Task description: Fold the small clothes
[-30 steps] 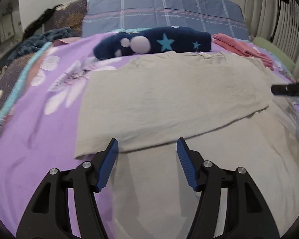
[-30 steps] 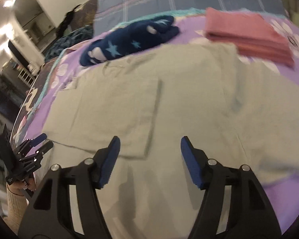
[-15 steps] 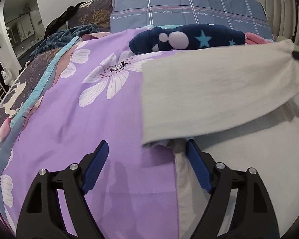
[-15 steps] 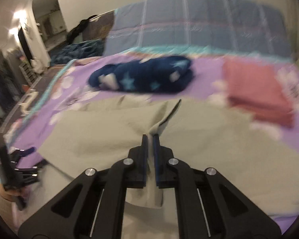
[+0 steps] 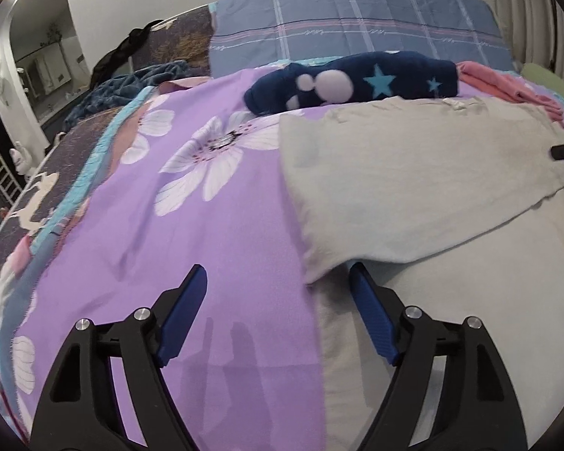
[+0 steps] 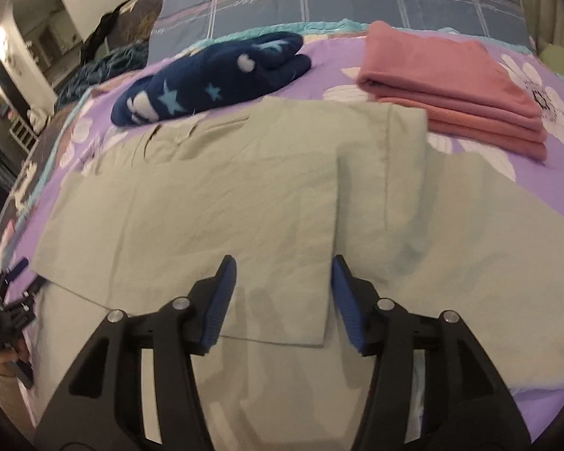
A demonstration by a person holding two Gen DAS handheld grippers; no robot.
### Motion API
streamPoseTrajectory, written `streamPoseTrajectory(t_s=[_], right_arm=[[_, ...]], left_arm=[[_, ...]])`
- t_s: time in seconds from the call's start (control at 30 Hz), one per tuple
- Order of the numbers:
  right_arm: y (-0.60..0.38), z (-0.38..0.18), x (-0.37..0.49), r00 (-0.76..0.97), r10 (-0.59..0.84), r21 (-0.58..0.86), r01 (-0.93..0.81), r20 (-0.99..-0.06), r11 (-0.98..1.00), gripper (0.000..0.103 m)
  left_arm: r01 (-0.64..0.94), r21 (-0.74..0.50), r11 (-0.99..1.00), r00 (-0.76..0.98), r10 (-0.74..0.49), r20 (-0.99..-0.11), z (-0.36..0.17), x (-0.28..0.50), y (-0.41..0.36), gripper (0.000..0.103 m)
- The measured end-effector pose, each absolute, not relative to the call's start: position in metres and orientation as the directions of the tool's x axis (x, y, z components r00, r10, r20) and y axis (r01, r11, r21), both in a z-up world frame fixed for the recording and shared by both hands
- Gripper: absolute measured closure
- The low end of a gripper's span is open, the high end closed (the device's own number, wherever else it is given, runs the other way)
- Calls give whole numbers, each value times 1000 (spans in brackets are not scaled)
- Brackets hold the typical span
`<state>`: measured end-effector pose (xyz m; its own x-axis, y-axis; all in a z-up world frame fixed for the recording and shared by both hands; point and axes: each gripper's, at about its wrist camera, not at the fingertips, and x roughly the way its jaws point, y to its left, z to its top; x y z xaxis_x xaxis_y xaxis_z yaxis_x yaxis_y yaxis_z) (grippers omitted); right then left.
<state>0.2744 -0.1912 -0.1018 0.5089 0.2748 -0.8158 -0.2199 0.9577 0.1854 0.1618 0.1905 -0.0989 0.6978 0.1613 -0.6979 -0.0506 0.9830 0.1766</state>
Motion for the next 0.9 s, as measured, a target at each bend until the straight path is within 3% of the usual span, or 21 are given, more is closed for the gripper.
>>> streamPoseTrajectory(t_s=[0.03, 0.17, 0.27, 0.37, 0.4, 0.43, 0.47, 0.53, 0.63, 0.7, 0.83, 0.87, 0.9], right_arm=[[-189, -102, 275, 514, 252, 159, -217, -820, 963, 97], [-198, -80, 258, 578, 220, 139, -181, -786, 974, 100], [-209, -79, 255, 554, 157, 91, -145, -818, 985, 100], [-211, -98, 261, 506, 0, -56, -95, -863, 994, 95], [-210, -97, 262, 507, -39, -85, -67, -861, 994, 81], [-210, -91, 262, 523, -107, -125, 1, -846, 992, 55], [-206, -78, 261, 570, -128, -125, 44, -811, 991, 49], [-185, -54, 262, 642, -67, -92, -6, -764, 996, 48], [-107, -26, 273, 631, 178, -23, -297, -755, 955, 49], [-33, -20, 283, 555, 331, -2, -515, -763, 857, 54], [85, -35, 307, 453, 391, -18, -671, -801, 741, 57], [110, -44, 316, 431, 384, -13, -679, -816, 734, 55], [138, -57, 326, 412, 355, -28, -684, -839, 729, 41]], left_arm=[[-43, 175, 984, 699, 154, -698, -99, 163, 189, 32], [-14, 186, 982, 699, 143, -701, -100, 165, 182, 62], [-11, 160, 987, 701, 122, -703, -100, 163, 186, 66], [-15, 115, 993, 706, 92, -702, -100, 161, 191, 66], [-15, 104, 994, 710, 84, -699, -100, 159, 193, 65], [-14, 96, 995, 714, 77, -696, -100, 157, 194, 65], [-12, 87, 996, 718, 69, -693, -99, 155, 195, 65], [-8, 65, 998, 723, 51, -689, -99, 153, 198, 65], [1, 37, 999, 723, 25, -691, -101, 154, 201, 66], [15, 18, 1000, 727, 1, -687, -101, 152, 202, 71], [38, -1, 999, 722, -28, -691, -104, 151, 201, 88], [42, 4, 999, 717, -28, -697, -106, 152, 200, 90], [47, 19, 999, 711, -20, -703, -108, 153, 197, 91]])
